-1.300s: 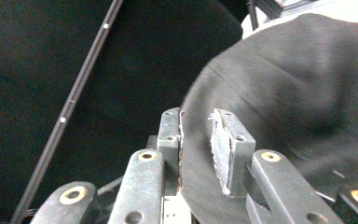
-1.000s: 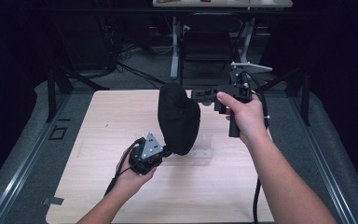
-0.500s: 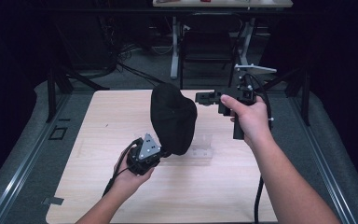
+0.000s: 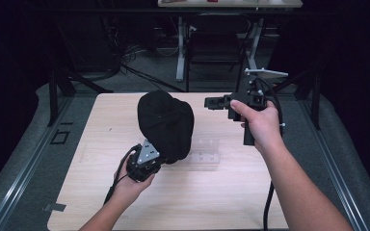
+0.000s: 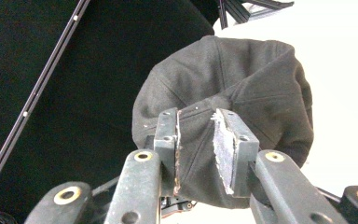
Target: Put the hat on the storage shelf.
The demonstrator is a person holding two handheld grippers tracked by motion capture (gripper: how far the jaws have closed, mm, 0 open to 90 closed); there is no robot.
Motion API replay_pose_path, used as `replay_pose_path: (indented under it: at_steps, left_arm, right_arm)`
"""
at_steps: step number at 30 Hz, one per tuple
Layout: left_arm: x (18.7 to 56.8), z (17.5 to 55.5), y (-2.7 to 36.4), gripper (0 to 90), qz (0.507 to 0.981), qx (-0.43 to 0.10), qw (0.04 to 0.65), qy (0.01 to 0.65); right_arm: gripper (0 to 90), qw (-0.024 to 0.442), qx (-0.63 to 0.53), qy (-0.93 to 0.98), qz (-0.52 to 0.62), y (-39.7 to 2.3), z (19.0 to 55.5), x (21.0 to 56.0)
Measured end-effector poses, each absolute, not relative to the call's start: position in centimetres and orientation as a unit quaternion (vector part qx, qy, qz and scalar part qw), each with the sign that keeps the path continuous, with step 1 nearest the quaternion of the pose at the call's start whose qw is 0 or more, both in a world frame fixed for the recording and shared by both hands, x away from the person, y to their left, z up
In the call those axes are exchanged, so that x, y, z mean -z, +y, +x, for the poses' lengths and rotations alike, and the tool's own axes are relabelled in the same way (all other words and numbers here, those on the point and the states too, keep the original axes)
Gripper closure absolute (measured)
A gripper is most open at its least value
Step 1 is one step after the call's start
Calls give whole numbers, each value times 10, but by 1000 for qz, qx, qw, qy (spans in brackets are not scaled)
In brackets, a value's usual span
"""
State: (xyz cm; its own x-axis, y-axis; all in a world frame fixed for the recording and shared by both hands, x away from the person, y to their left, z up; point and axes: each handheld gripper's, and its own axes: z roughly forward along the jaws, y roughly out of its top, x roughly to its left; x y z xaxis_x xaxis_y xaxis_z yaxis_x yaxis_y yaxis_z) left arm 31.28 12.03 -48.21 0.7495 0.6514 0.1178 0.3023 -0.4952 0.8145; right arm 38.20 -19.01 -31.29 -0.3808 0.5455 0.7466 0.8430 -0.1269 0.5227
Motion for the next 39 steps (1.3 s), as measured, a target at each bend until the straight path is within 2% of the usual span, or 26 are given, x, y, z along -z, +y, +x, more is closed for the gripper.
replay_pose_path:
  at_steps: [13,28,39]
  left_arm:
    - [507,310,137,825,816,-192,432,333]
    - [510,307,158,562,800,-183,448,355]
    - [508,297,191,494,789,-176,445,384]
  right_arm:
    - [688,136,523,-642,-544,-197,380,316]
    - [683,111,503,-663,-544,-199,373,316]
    - [671,86,490,-673,-548,-205,366,319]
